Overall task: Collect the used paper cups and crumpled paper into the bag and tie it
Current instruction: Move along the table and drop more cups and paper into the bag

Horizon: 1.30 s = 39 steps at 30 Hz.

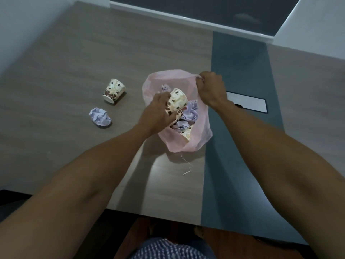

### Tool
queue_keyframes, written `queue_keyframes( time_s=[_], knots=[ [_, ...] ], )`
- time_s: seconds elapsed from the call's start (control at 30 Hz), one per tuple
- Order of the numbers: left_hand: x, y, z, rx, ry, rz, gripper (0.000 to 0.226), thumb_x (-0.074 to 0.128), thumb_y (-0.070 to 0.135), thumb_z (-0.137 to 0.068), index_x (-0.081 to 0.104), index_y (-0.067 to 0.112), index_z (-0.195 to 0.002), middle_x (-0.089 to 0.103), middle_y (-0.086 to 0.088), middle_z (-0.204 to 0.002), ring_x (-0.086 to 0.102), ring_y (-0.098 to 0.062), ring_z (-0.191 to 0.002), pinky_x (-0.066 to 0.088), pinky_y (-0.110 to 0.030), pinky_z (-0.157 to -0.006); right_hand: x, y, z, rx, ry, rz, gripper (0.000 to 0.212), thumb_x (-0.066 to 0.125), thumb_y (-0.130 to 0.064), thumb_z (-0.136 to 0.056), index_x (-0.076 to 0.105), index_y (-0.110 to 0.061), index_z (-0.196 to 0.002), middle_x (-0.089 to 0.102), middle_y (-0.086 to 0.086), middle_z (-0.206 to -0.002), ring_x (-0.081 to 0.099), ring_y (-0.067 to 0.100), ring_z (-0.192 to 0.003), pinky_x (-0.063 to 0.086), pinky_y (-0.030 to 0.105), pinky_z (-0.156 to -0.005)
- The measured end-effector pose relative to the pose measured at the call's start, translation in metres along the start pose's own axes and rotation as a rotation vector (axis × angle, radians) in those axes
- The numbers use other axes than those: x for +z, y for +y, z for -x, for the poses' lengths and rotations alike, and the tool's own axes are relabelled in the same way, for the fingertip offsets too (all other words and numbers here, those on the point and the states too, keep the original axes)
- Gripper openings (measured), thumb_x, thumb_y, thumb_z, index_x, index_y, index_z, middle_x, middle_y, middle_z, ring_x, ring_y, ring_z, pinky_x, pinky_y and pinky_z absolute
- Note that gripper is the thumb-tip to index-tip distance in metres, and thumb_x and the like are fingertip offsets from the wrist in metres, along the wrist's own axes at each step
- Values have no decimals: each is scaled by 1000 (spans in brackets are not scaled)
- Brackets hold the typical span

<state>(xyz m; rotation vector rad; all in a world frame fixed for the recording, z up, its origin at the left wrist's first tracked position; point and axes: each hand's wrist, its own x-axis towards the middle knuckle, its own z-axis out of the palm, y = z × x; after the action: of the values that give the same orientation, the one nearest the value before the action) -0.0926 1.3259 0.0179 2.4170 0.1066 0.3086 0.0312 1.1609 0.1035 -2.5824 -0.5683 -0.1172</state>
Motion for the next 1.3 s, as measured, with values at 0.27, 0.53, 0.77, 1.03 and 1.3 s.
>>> queue_keyframes(
  time_s=[0.27,0.53,0.77,1.03,1.3],
  knots=[
    [22,-8,-3,-14,-15,-54,59,68,45,-92,49,12,-138,53,-12,-139,52,-31,-126,50,-47,-98,5,5,1,-7,-23,-14,26,49,-20,-96,58,-10,-75,60,9,-74,58,32,-70,45,34,-61],
    [-42,-99,-23,-324,226,-349,34,56,16,-88,58,7,-120,49,-22,-130,53,-43,-114,43,-49,-94,18,-2,-7,-28,10,-57,29,51,-19,-99,71,-2,-86,70,11,-81,61,25,-69,54,37,-65],
    [-50,-175,-53,-539,153,-343,57,68,24,-86,46,17,-138,27,-22,-156,39,-48,-134,38,-54,-109,33,9,-20,-82,93,-77,26,54,-18,-98,71,-4,-83,56,1,-72,50,20,-63,28,25,-61],
    [-41,-203,-58,-631,168,-373,65,62,8,-86,35,20,-144,45,-25,-132,51,-51,-117,40,-55,-103,51,10,-24,-107,92,-91,27,54,-19,-100,55,-18,-73,52,2,-66,37,7,-51,28,23,-50],
    [-31,-108,-19,-212,573,105,54,61,26,-78,49,-5,-121,51,-22,-115,54,-31,-103,45,-41,-89,50,2,-26,8,109,-52,29,49,-23,-101,62,-10,-79,59,4,-73,51,19,-62,35,27,-59]
  ],
)
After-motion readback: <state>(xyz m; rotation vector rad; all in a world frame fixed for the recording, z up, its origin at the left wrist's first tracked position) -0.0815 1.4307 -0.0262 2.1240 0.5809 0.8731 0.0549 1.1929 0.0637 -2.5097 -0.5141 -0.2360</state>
